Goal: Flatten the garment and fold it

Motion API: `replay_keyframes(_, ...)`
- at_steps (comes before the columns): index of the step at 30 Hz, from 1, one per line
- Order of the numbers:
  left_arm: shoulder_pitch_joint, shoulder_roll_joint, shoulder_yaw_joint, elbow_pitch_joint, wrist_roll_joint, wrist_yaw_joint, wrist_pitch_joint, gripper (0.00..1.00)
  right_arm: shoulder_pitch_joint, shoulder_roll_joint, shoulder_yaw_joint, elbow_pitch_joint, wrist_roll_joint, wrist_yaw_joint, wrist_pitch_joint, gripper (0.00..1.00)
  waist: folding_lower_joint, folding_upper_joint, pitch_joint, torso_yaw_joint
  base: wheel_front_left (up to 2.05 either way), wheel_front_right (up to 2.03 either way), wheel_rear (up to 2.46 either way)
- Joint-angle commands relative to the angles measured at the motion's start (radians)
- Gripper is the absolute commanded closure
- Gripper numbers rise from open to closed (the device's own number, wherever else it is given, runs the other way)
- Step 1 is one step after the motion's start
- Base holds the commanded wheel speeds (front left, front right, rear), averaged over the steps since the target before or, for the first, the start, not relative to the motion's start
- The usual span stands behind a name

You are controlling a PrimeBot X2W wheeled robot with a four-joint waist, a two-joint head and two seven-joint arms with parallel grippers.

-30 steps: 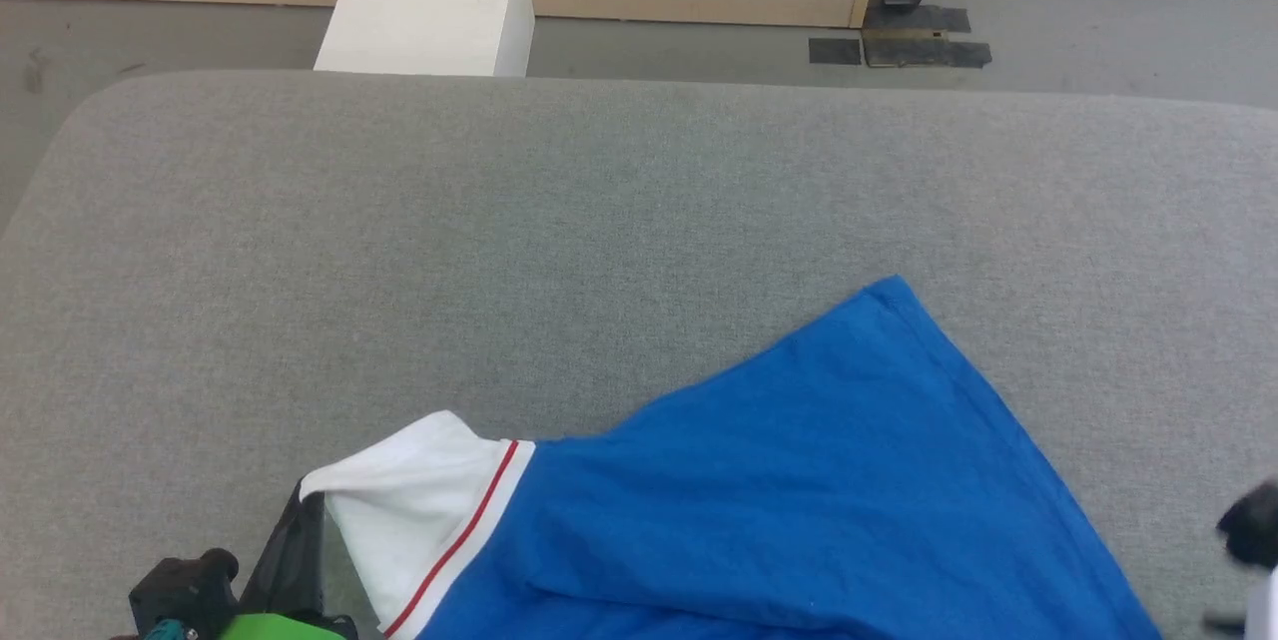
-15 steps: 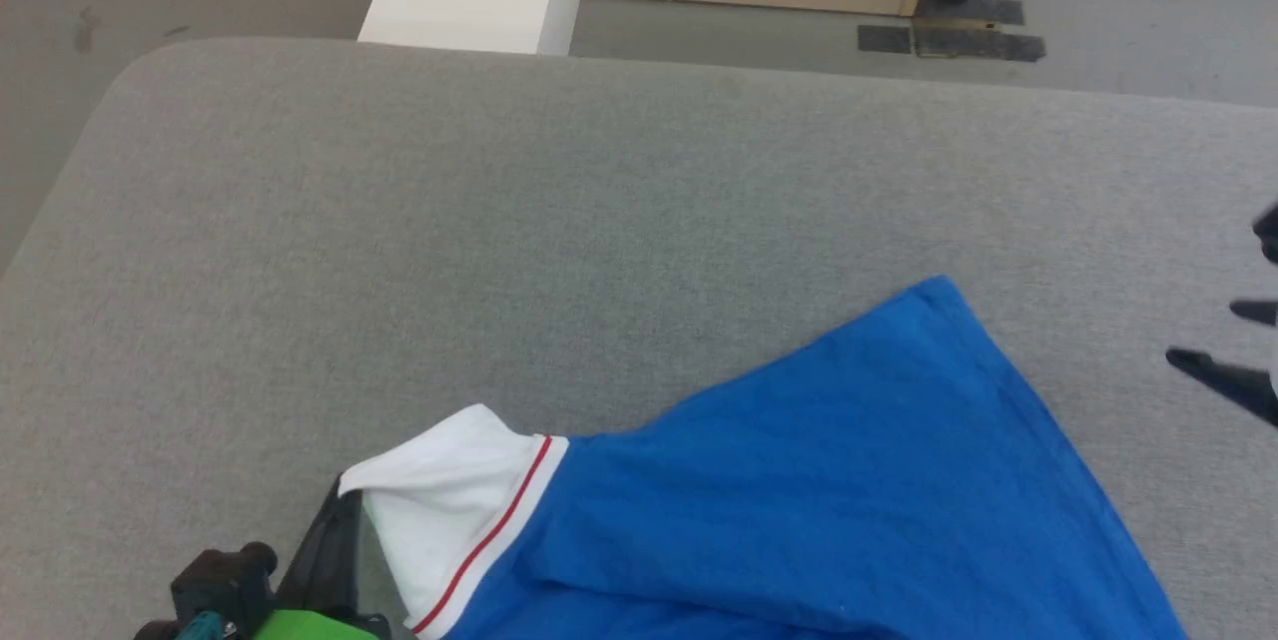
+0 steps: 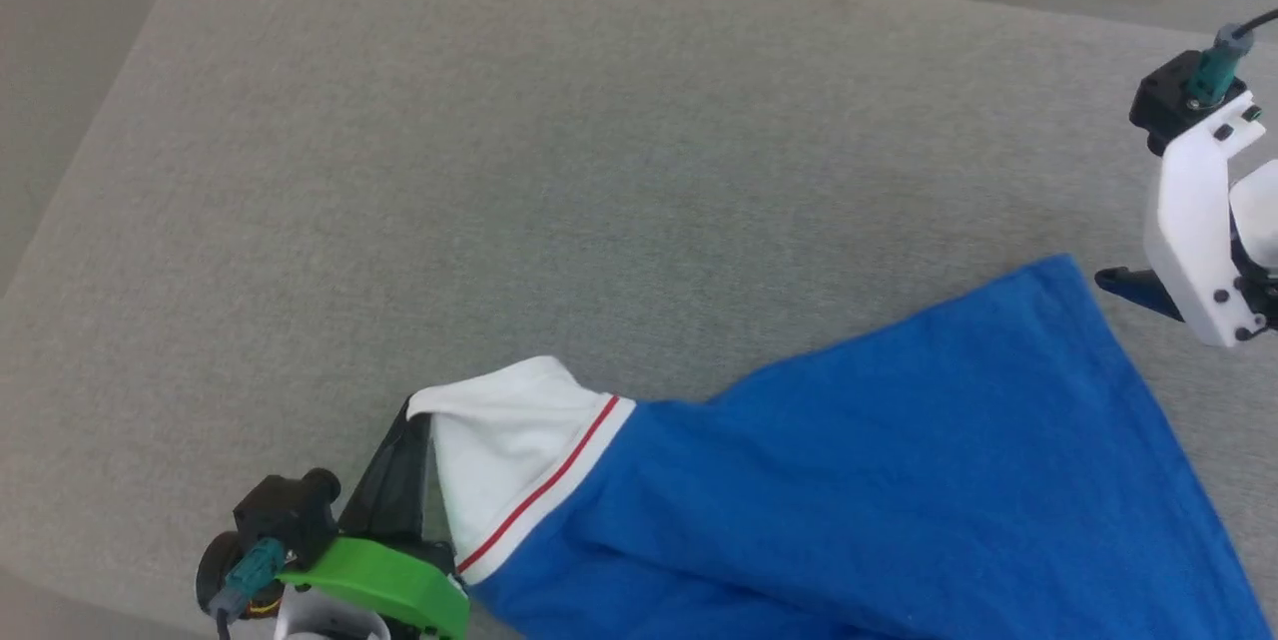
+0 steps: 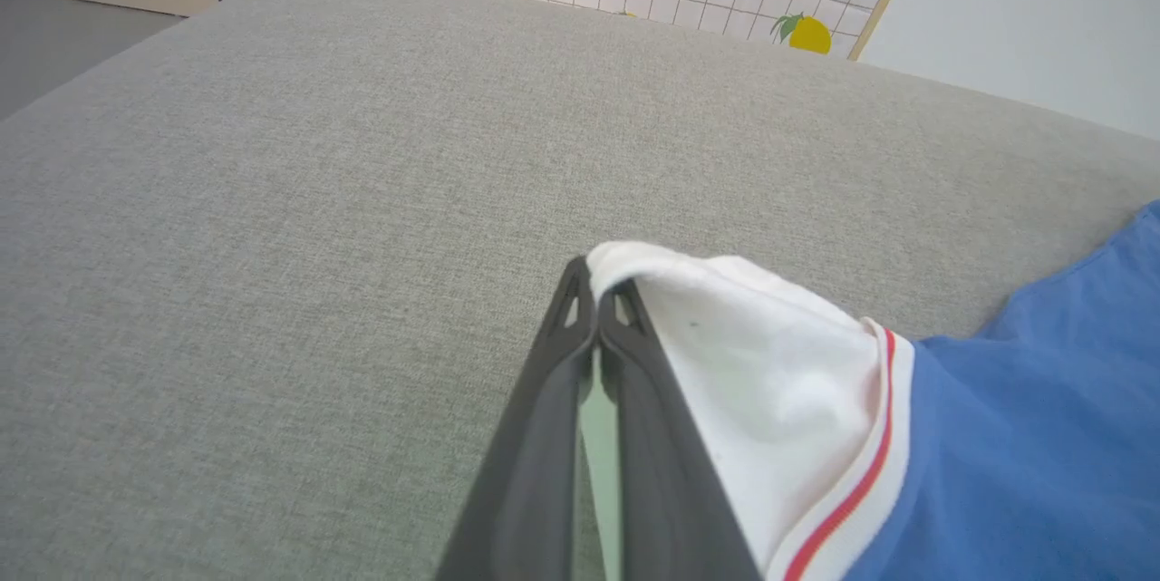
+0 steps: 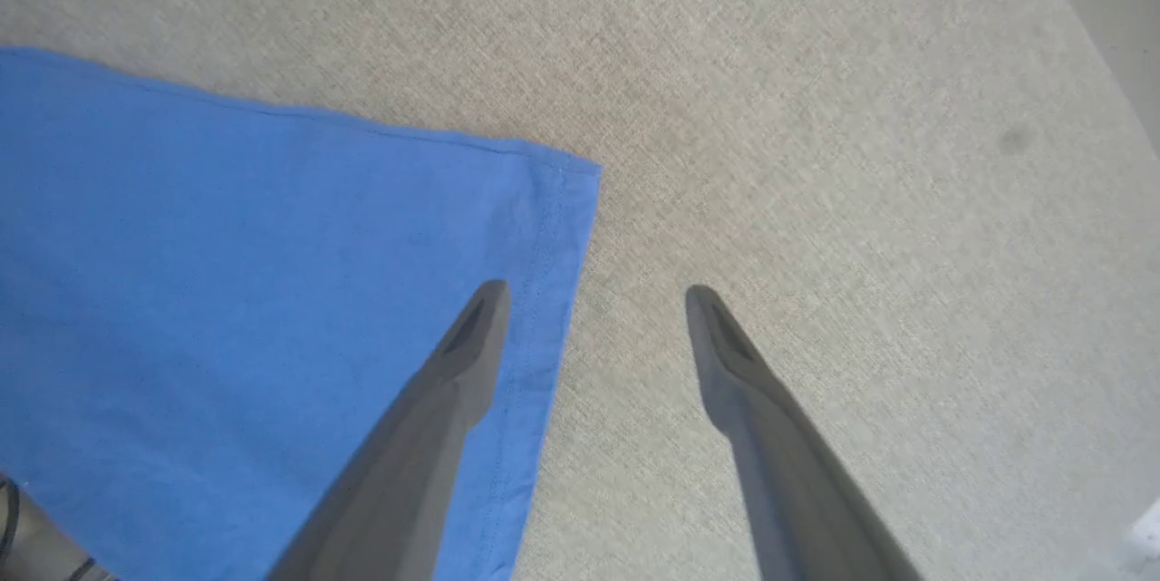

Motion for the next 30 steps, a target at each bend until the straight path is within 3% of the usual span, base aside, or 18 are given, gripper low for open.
replay_keyframes(1, -0.022, -0.006, -0.002, 0.011, 0.000, -0.008, -0.009, 1.00, -0.013, 0.018, 0.003, 0.030, -0.003, -0.002, -0.012, 0.00, -0.0001, 0.0000, 0.051, 0.053, 0.00, 0.00, 0.00)
replay_keyframes(13, -0.067, -0.025, -0.014, 0.068, 0.000, -0.019, -0.036, 1.00, 0.037, 0.067, 0.116, 0.199, 0.016, -0.002, -0.121, 0.00, -0.0001, 0.0000, 0.087, 0.087, 0.00, 0.00, 0.00)
replay_keyframes(14, -0.067, -0.025, -0.013, 0.071, 0.000, -0.019, -0.037, 1.00, 0.042, 0.063, 0.130, 0.205, 0.020, -0.002, -0.124, 0.56, -0.0001, 0.0000, 0.085, 0.086, 0.00, 0.00, 0.00)
replay_keyframes(15, -0.066, -0.024, -0.012, 0.073, 0.000, -0.019, -0.038, 1.00, 0.043, 0.060, 0.142, 0.205, 0.023, -0.002, -0.127, 1.00, -0.0001, 0.0000, 0.084, 0.084, 0.00, 0.00, 0.00)
replay_keyframes(23, -0.043, -0.008, 0.003, 0.085, -0.002, -0.011, -0.042, 1.00, 0.012, 0.048, 0.211, 0.201, 0.058, -0.002, -0.193, 1.00, -0.0001, 0.0000, 0.030, 0.043, 0.00, 0.00, 0.00)
replay_keyframes(30, 0.008, 0.020, 0.026, 0.082, -0.011, 0.006, -0.037, 1.00, -0.014, 0.040, 0.247, 0.121, 0.094, -0.002, -0.363, 1.00, -0.0001, 0.0000, -0.064, -0.034, 0.00, 0.00, 0.00)
